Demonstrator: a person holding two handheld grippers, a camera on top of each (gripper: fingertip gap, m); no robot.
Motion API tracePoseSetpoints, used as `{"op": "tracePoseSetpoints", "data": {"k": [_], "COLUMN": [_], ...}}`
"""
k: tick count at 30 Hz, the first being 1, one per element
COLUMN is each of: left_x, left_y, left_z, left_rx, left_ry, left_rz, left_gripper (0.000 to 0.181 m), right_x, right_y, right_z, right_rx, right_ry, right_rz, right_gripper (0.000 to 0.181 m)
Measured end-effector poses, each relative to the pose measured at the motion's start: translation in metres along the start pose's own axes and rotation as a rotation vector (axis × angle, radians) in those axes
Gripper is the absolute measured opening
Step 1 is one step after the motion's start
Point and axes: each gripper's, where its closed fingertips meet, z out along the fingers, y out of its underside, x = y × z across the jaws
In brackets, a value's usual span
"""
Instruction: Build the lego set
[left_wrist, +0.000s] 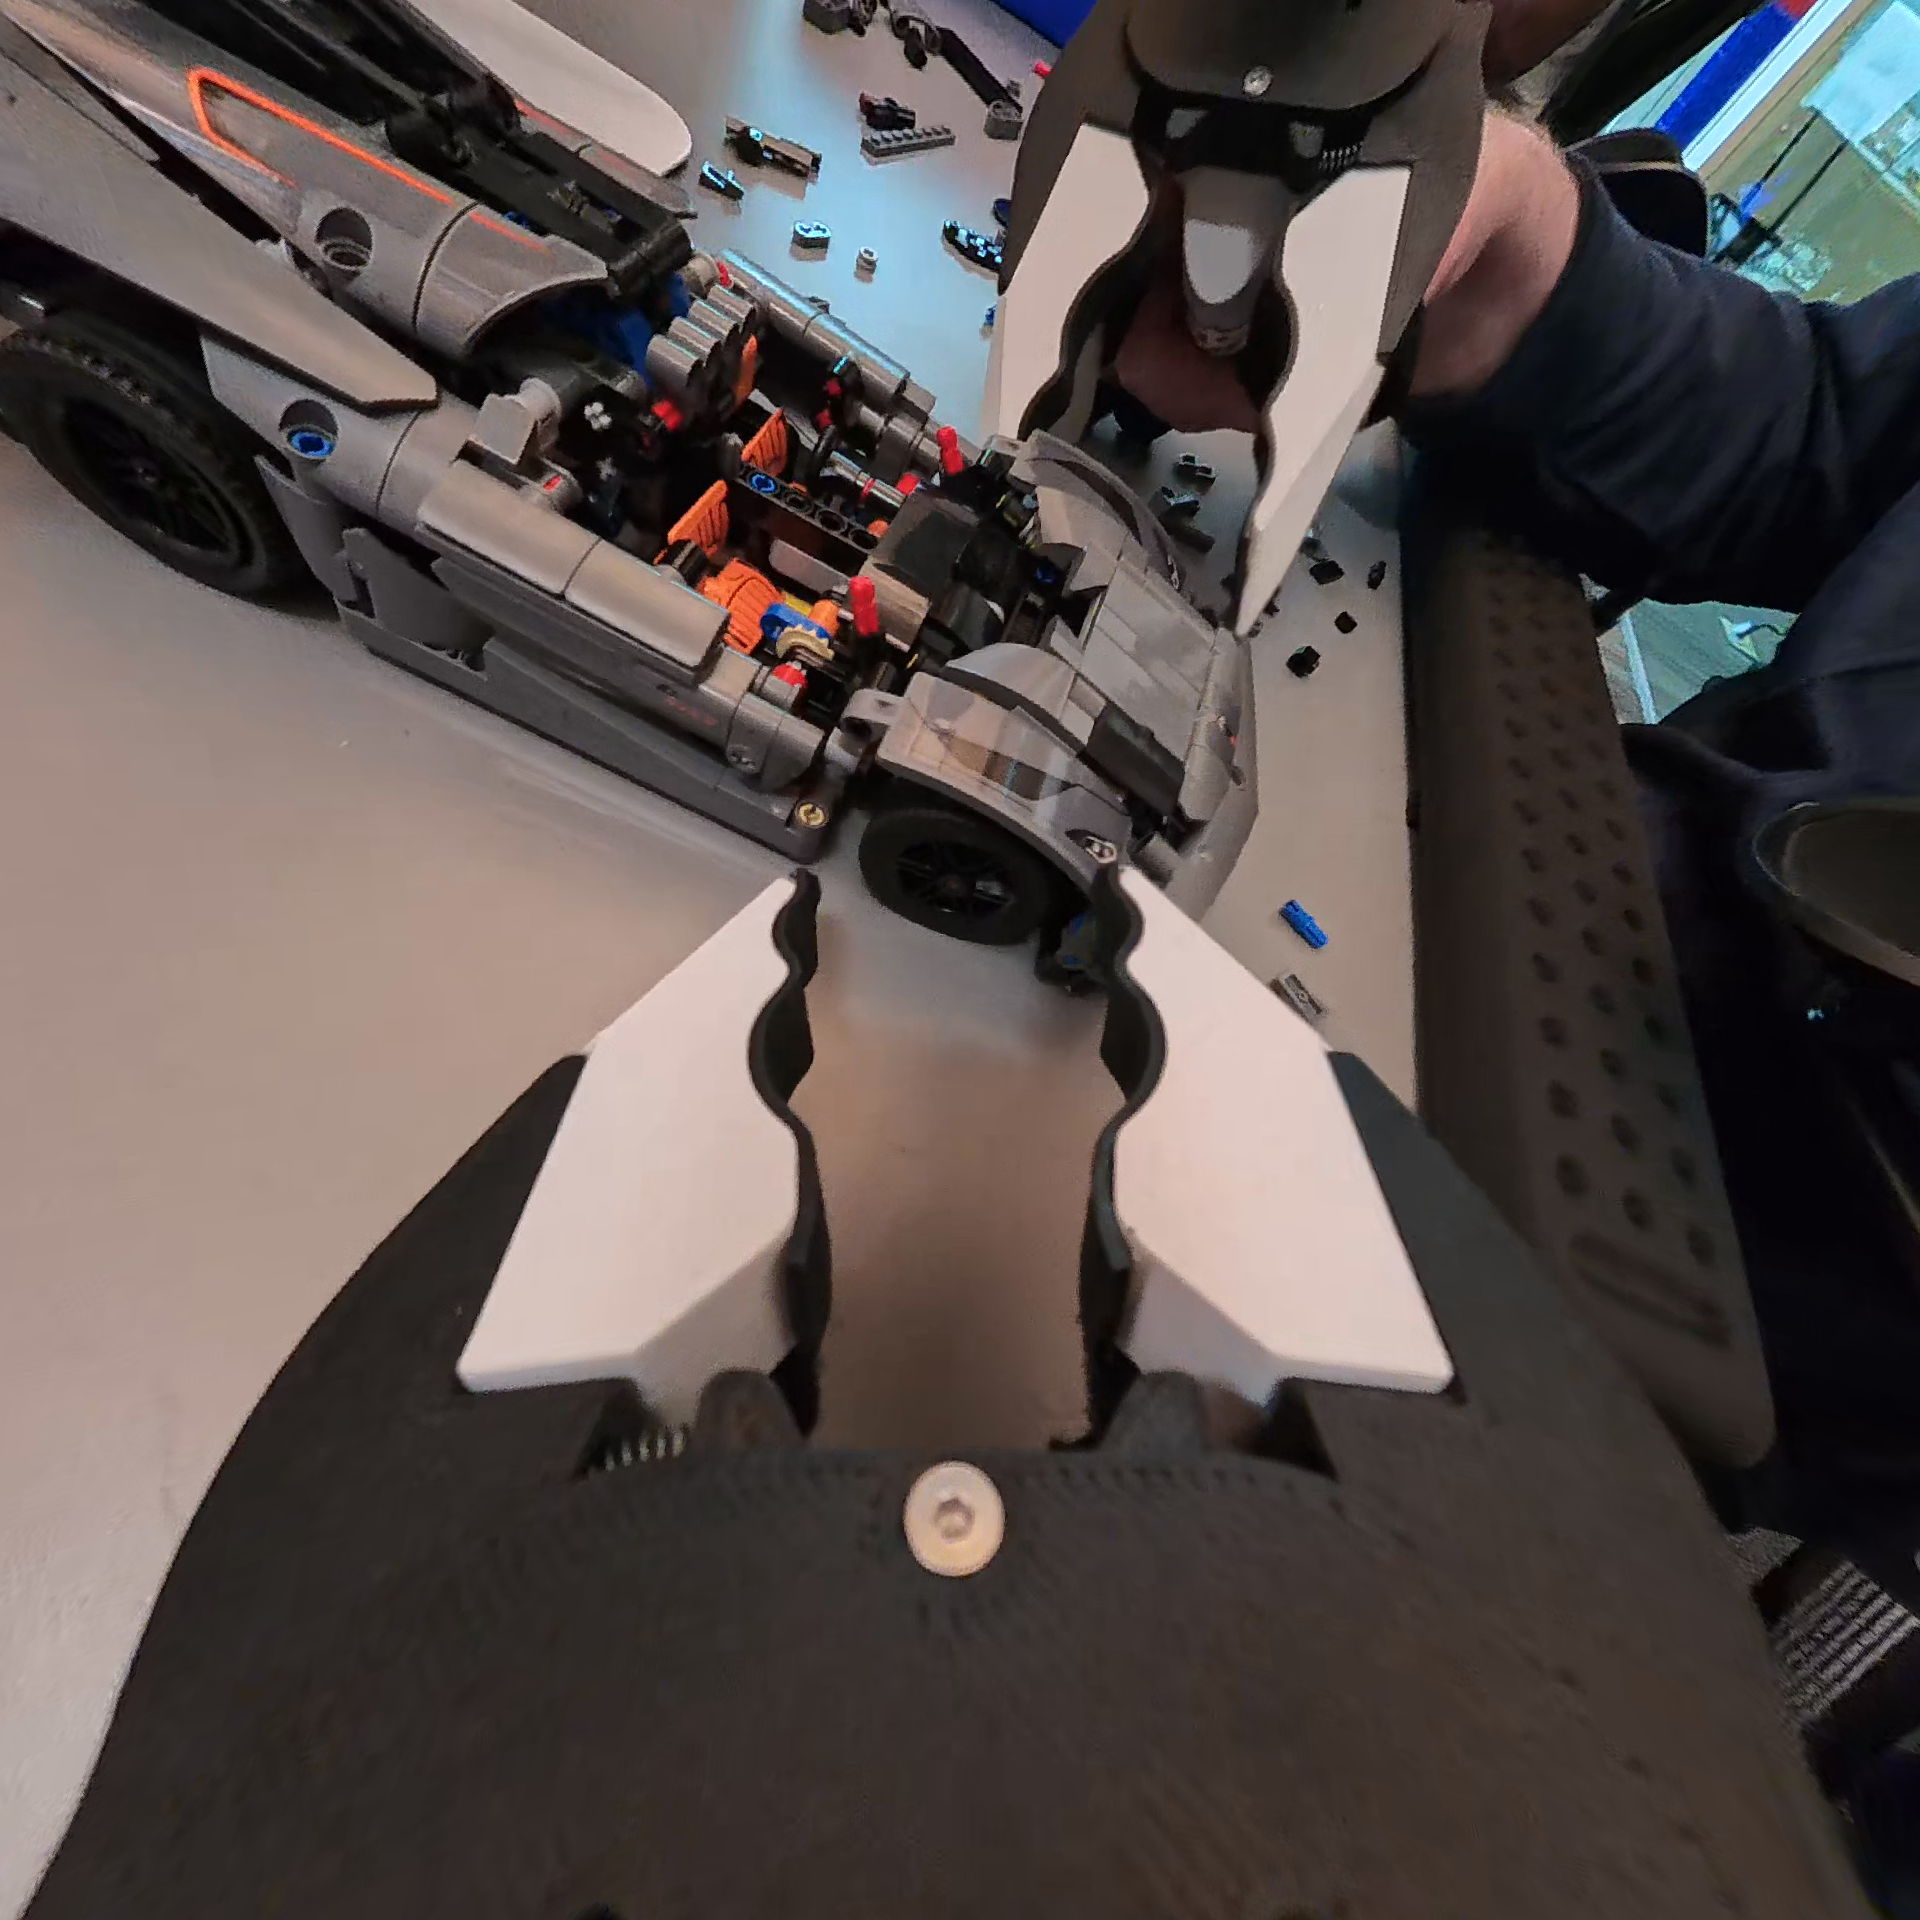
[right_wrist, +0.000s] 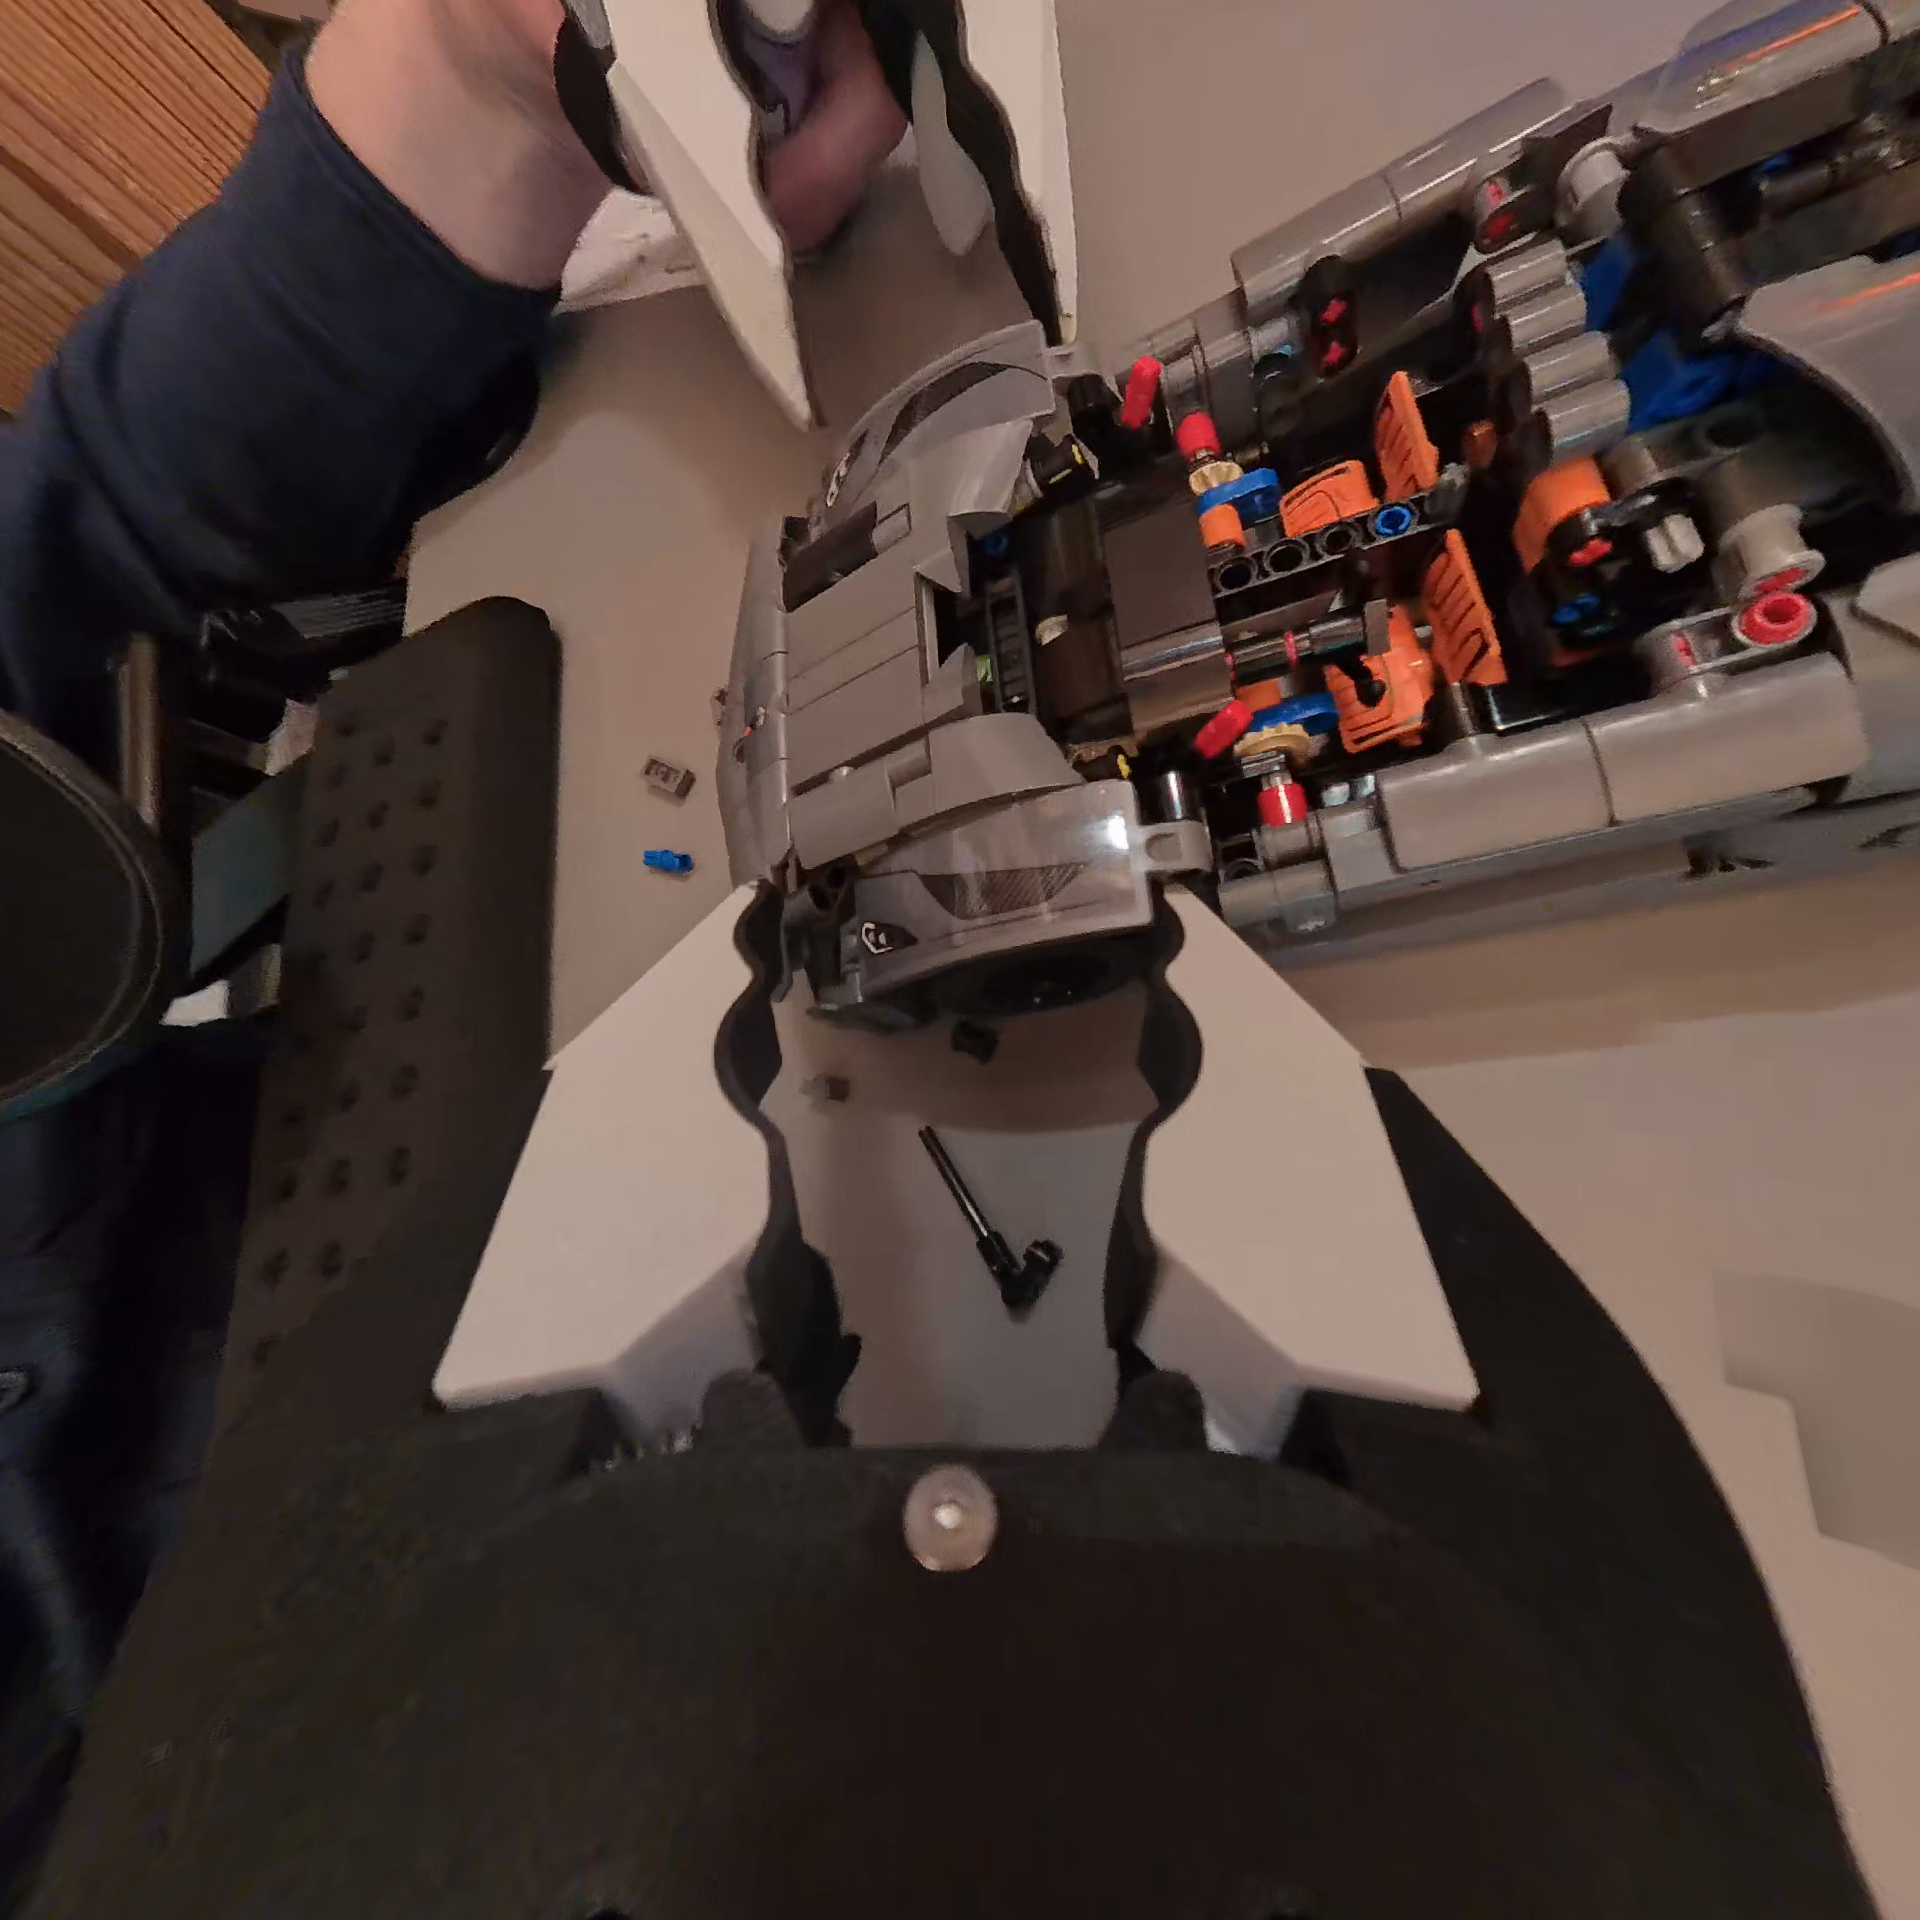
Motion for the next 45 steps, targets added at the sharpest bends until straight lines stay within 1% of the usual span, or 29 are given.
{"op": "tracePoseSetpoints", "data": {"k": [2, 3, 4, 5, 6, 8, 10, 11, 12, 13, 15, 18, 22, 26, 32, 33, 34, 35, 37, 38, 40, 41, 43, 45], "left_x": [0.017, 0.029, 0.033, 0.032, 0.032, 0.031, 0.027, 0.026, 0.029, 0.033, 0.031, 0.028, 0.027, 0.021, 0.012, 0.009, 0.006, 0.003, -0.004, -0.009, -0.018, -0.021, -0.02, -0.018], "left_y": [0.004, 0.006, 0.006, 0.009, 0.014, 0.019, 0.036, 0.041, 0.045, 0.047, 0.045, 0.044, 0.044, 0.046, 0.05, 0.05, 0.051, 0.051, 0.052, 0.053, 0.053, 0.053, 0.053, 0.054], "left_z": [-0.004, -0.005, -0.006, -0.006, -0.005, 0.002, 0.008, 0.011, 0.016, 0.021, 0.024, 0.025, 0.023, 0.016, 0.001, -0.003, -0.007, -0.01, -0.017, -0.02, -0.027, -0.029, -0.028, -0.028], "left_rx": [-0.024, -0.042, -0.059, -0.098, -0.143, -0.165, -0.239, -0.249, -0.254, -0.252, -0.232, -0.235, -0.223, -0.22, -0.219, -0.217, -0.212, -0.21, -0.201, -0.2, -0.194, -0.187, -0.172, -0.178], "left_ry": [0.052, 0.063, 0.014, -0.066, -0.12, -0.195, -0.267, -0.288, -0.275, -0.253, -0.26, -0.277, -0.27, -0.288, -0.307, -0.32, -0.332, -0.343, -0.36, -0.378, -0.436, -0.459, -0.458, -0.463], "left_rz": [0.029, 0.066, 0.116, 0.158, 0.182, 0.188, 0.202, 0.2, 0.194, 0.19, 0.189, 0.197, 0.199, 0.189, 0.167, 0.163, 0.157, 0.15, 0.126, 0.113, 0.088, 0.078, 0.056, 0.061], "left_gripper": [0.054, 0.059, 0.066, 0.071, 0.071, 0.073, 0.074, 0.071, 0.071, 0.07, 0.065, 0.06, 0.061, 0.06, 0.051, 0.051, 0.049, 0.047, 0.046, 0.043, 0.033, 0.033, 0.035, 0.038], "right_x": [-0.004, -0.005, -0.002, 0.003, 0.008, 0.01, 0.01, 0.008, 0.007, 0.005, 0.0, -0.002, -0.003, -0.005, -0.011, -0.013, -0.018, -0.021, -0.016, -0.015, -0.014, -0.014, -0.012, -0.007], "right_y": [0.0, 0.003, 0.007, 0.01, 0.011, 0.009, 0.011, 0.014, 0.017, 0.019, 0.02, 0.02, 0.018, 0.015, 0.007, 0.005, 0.002, -0.002, -0.006, -0.008, -0.008, -0.007, -0.006, -0.001], "right_z": [-0.005, -0.009, -0.013, -0.017, -0.022, -0.027, -0.025, -0.022, -0.018, -0.014, -0.009, -0.009, -0.006, -0.003, 0.005, 0.008, 0.011, 0.014, 0.022, 0.025, 0.029, 0.028, 0.022, 0.012], "right_rx": [0.008, -0.001, -0.019, -0.032, -0.033, -0.016, -0.022, -0.039, -0.059, -0.076, -0.092, -0.09, -0.081, -0.069, -0.044, -0.045, -0.036, -0.027, -0.049, -0.056, -0.062, -0.064, -0.057, -0.081], "right_ry": [-0.044, -0.055, -0.042, -0.013, 0.007, -0.005, -0.022, -0.031, -0.033, -0.029, -0.039, -0.046, -0.045, -0.051, -0.075, -0.07, -0.081, -0.081, -0.011, 0.006, 0.013, 0.01, 0.013, 0.059], "right_rz": [0.016, 0.005, -0.009, -0.021, -0.028, -0.018, 0.001, 0.004, 0.001, -0.008, -0.024, -0.021, -0.016, -0.003, 0.02, 0.012, -0.003, -0.008, -0.044, -0.061, -0.06, -0.052, -0.045, -0.063], "right_gripper": [0.065, 0.06, 0.057, 0.059, 0.059, 0.06, 0.062, 0.063, 0.065, 0.066, 0.071, 0.071, 0.071, 0.075, 0.079, 0.079, 0.074, 0.075, 0.07, 0.075, 0.078, 0.076, 0.074, 0.073]}}
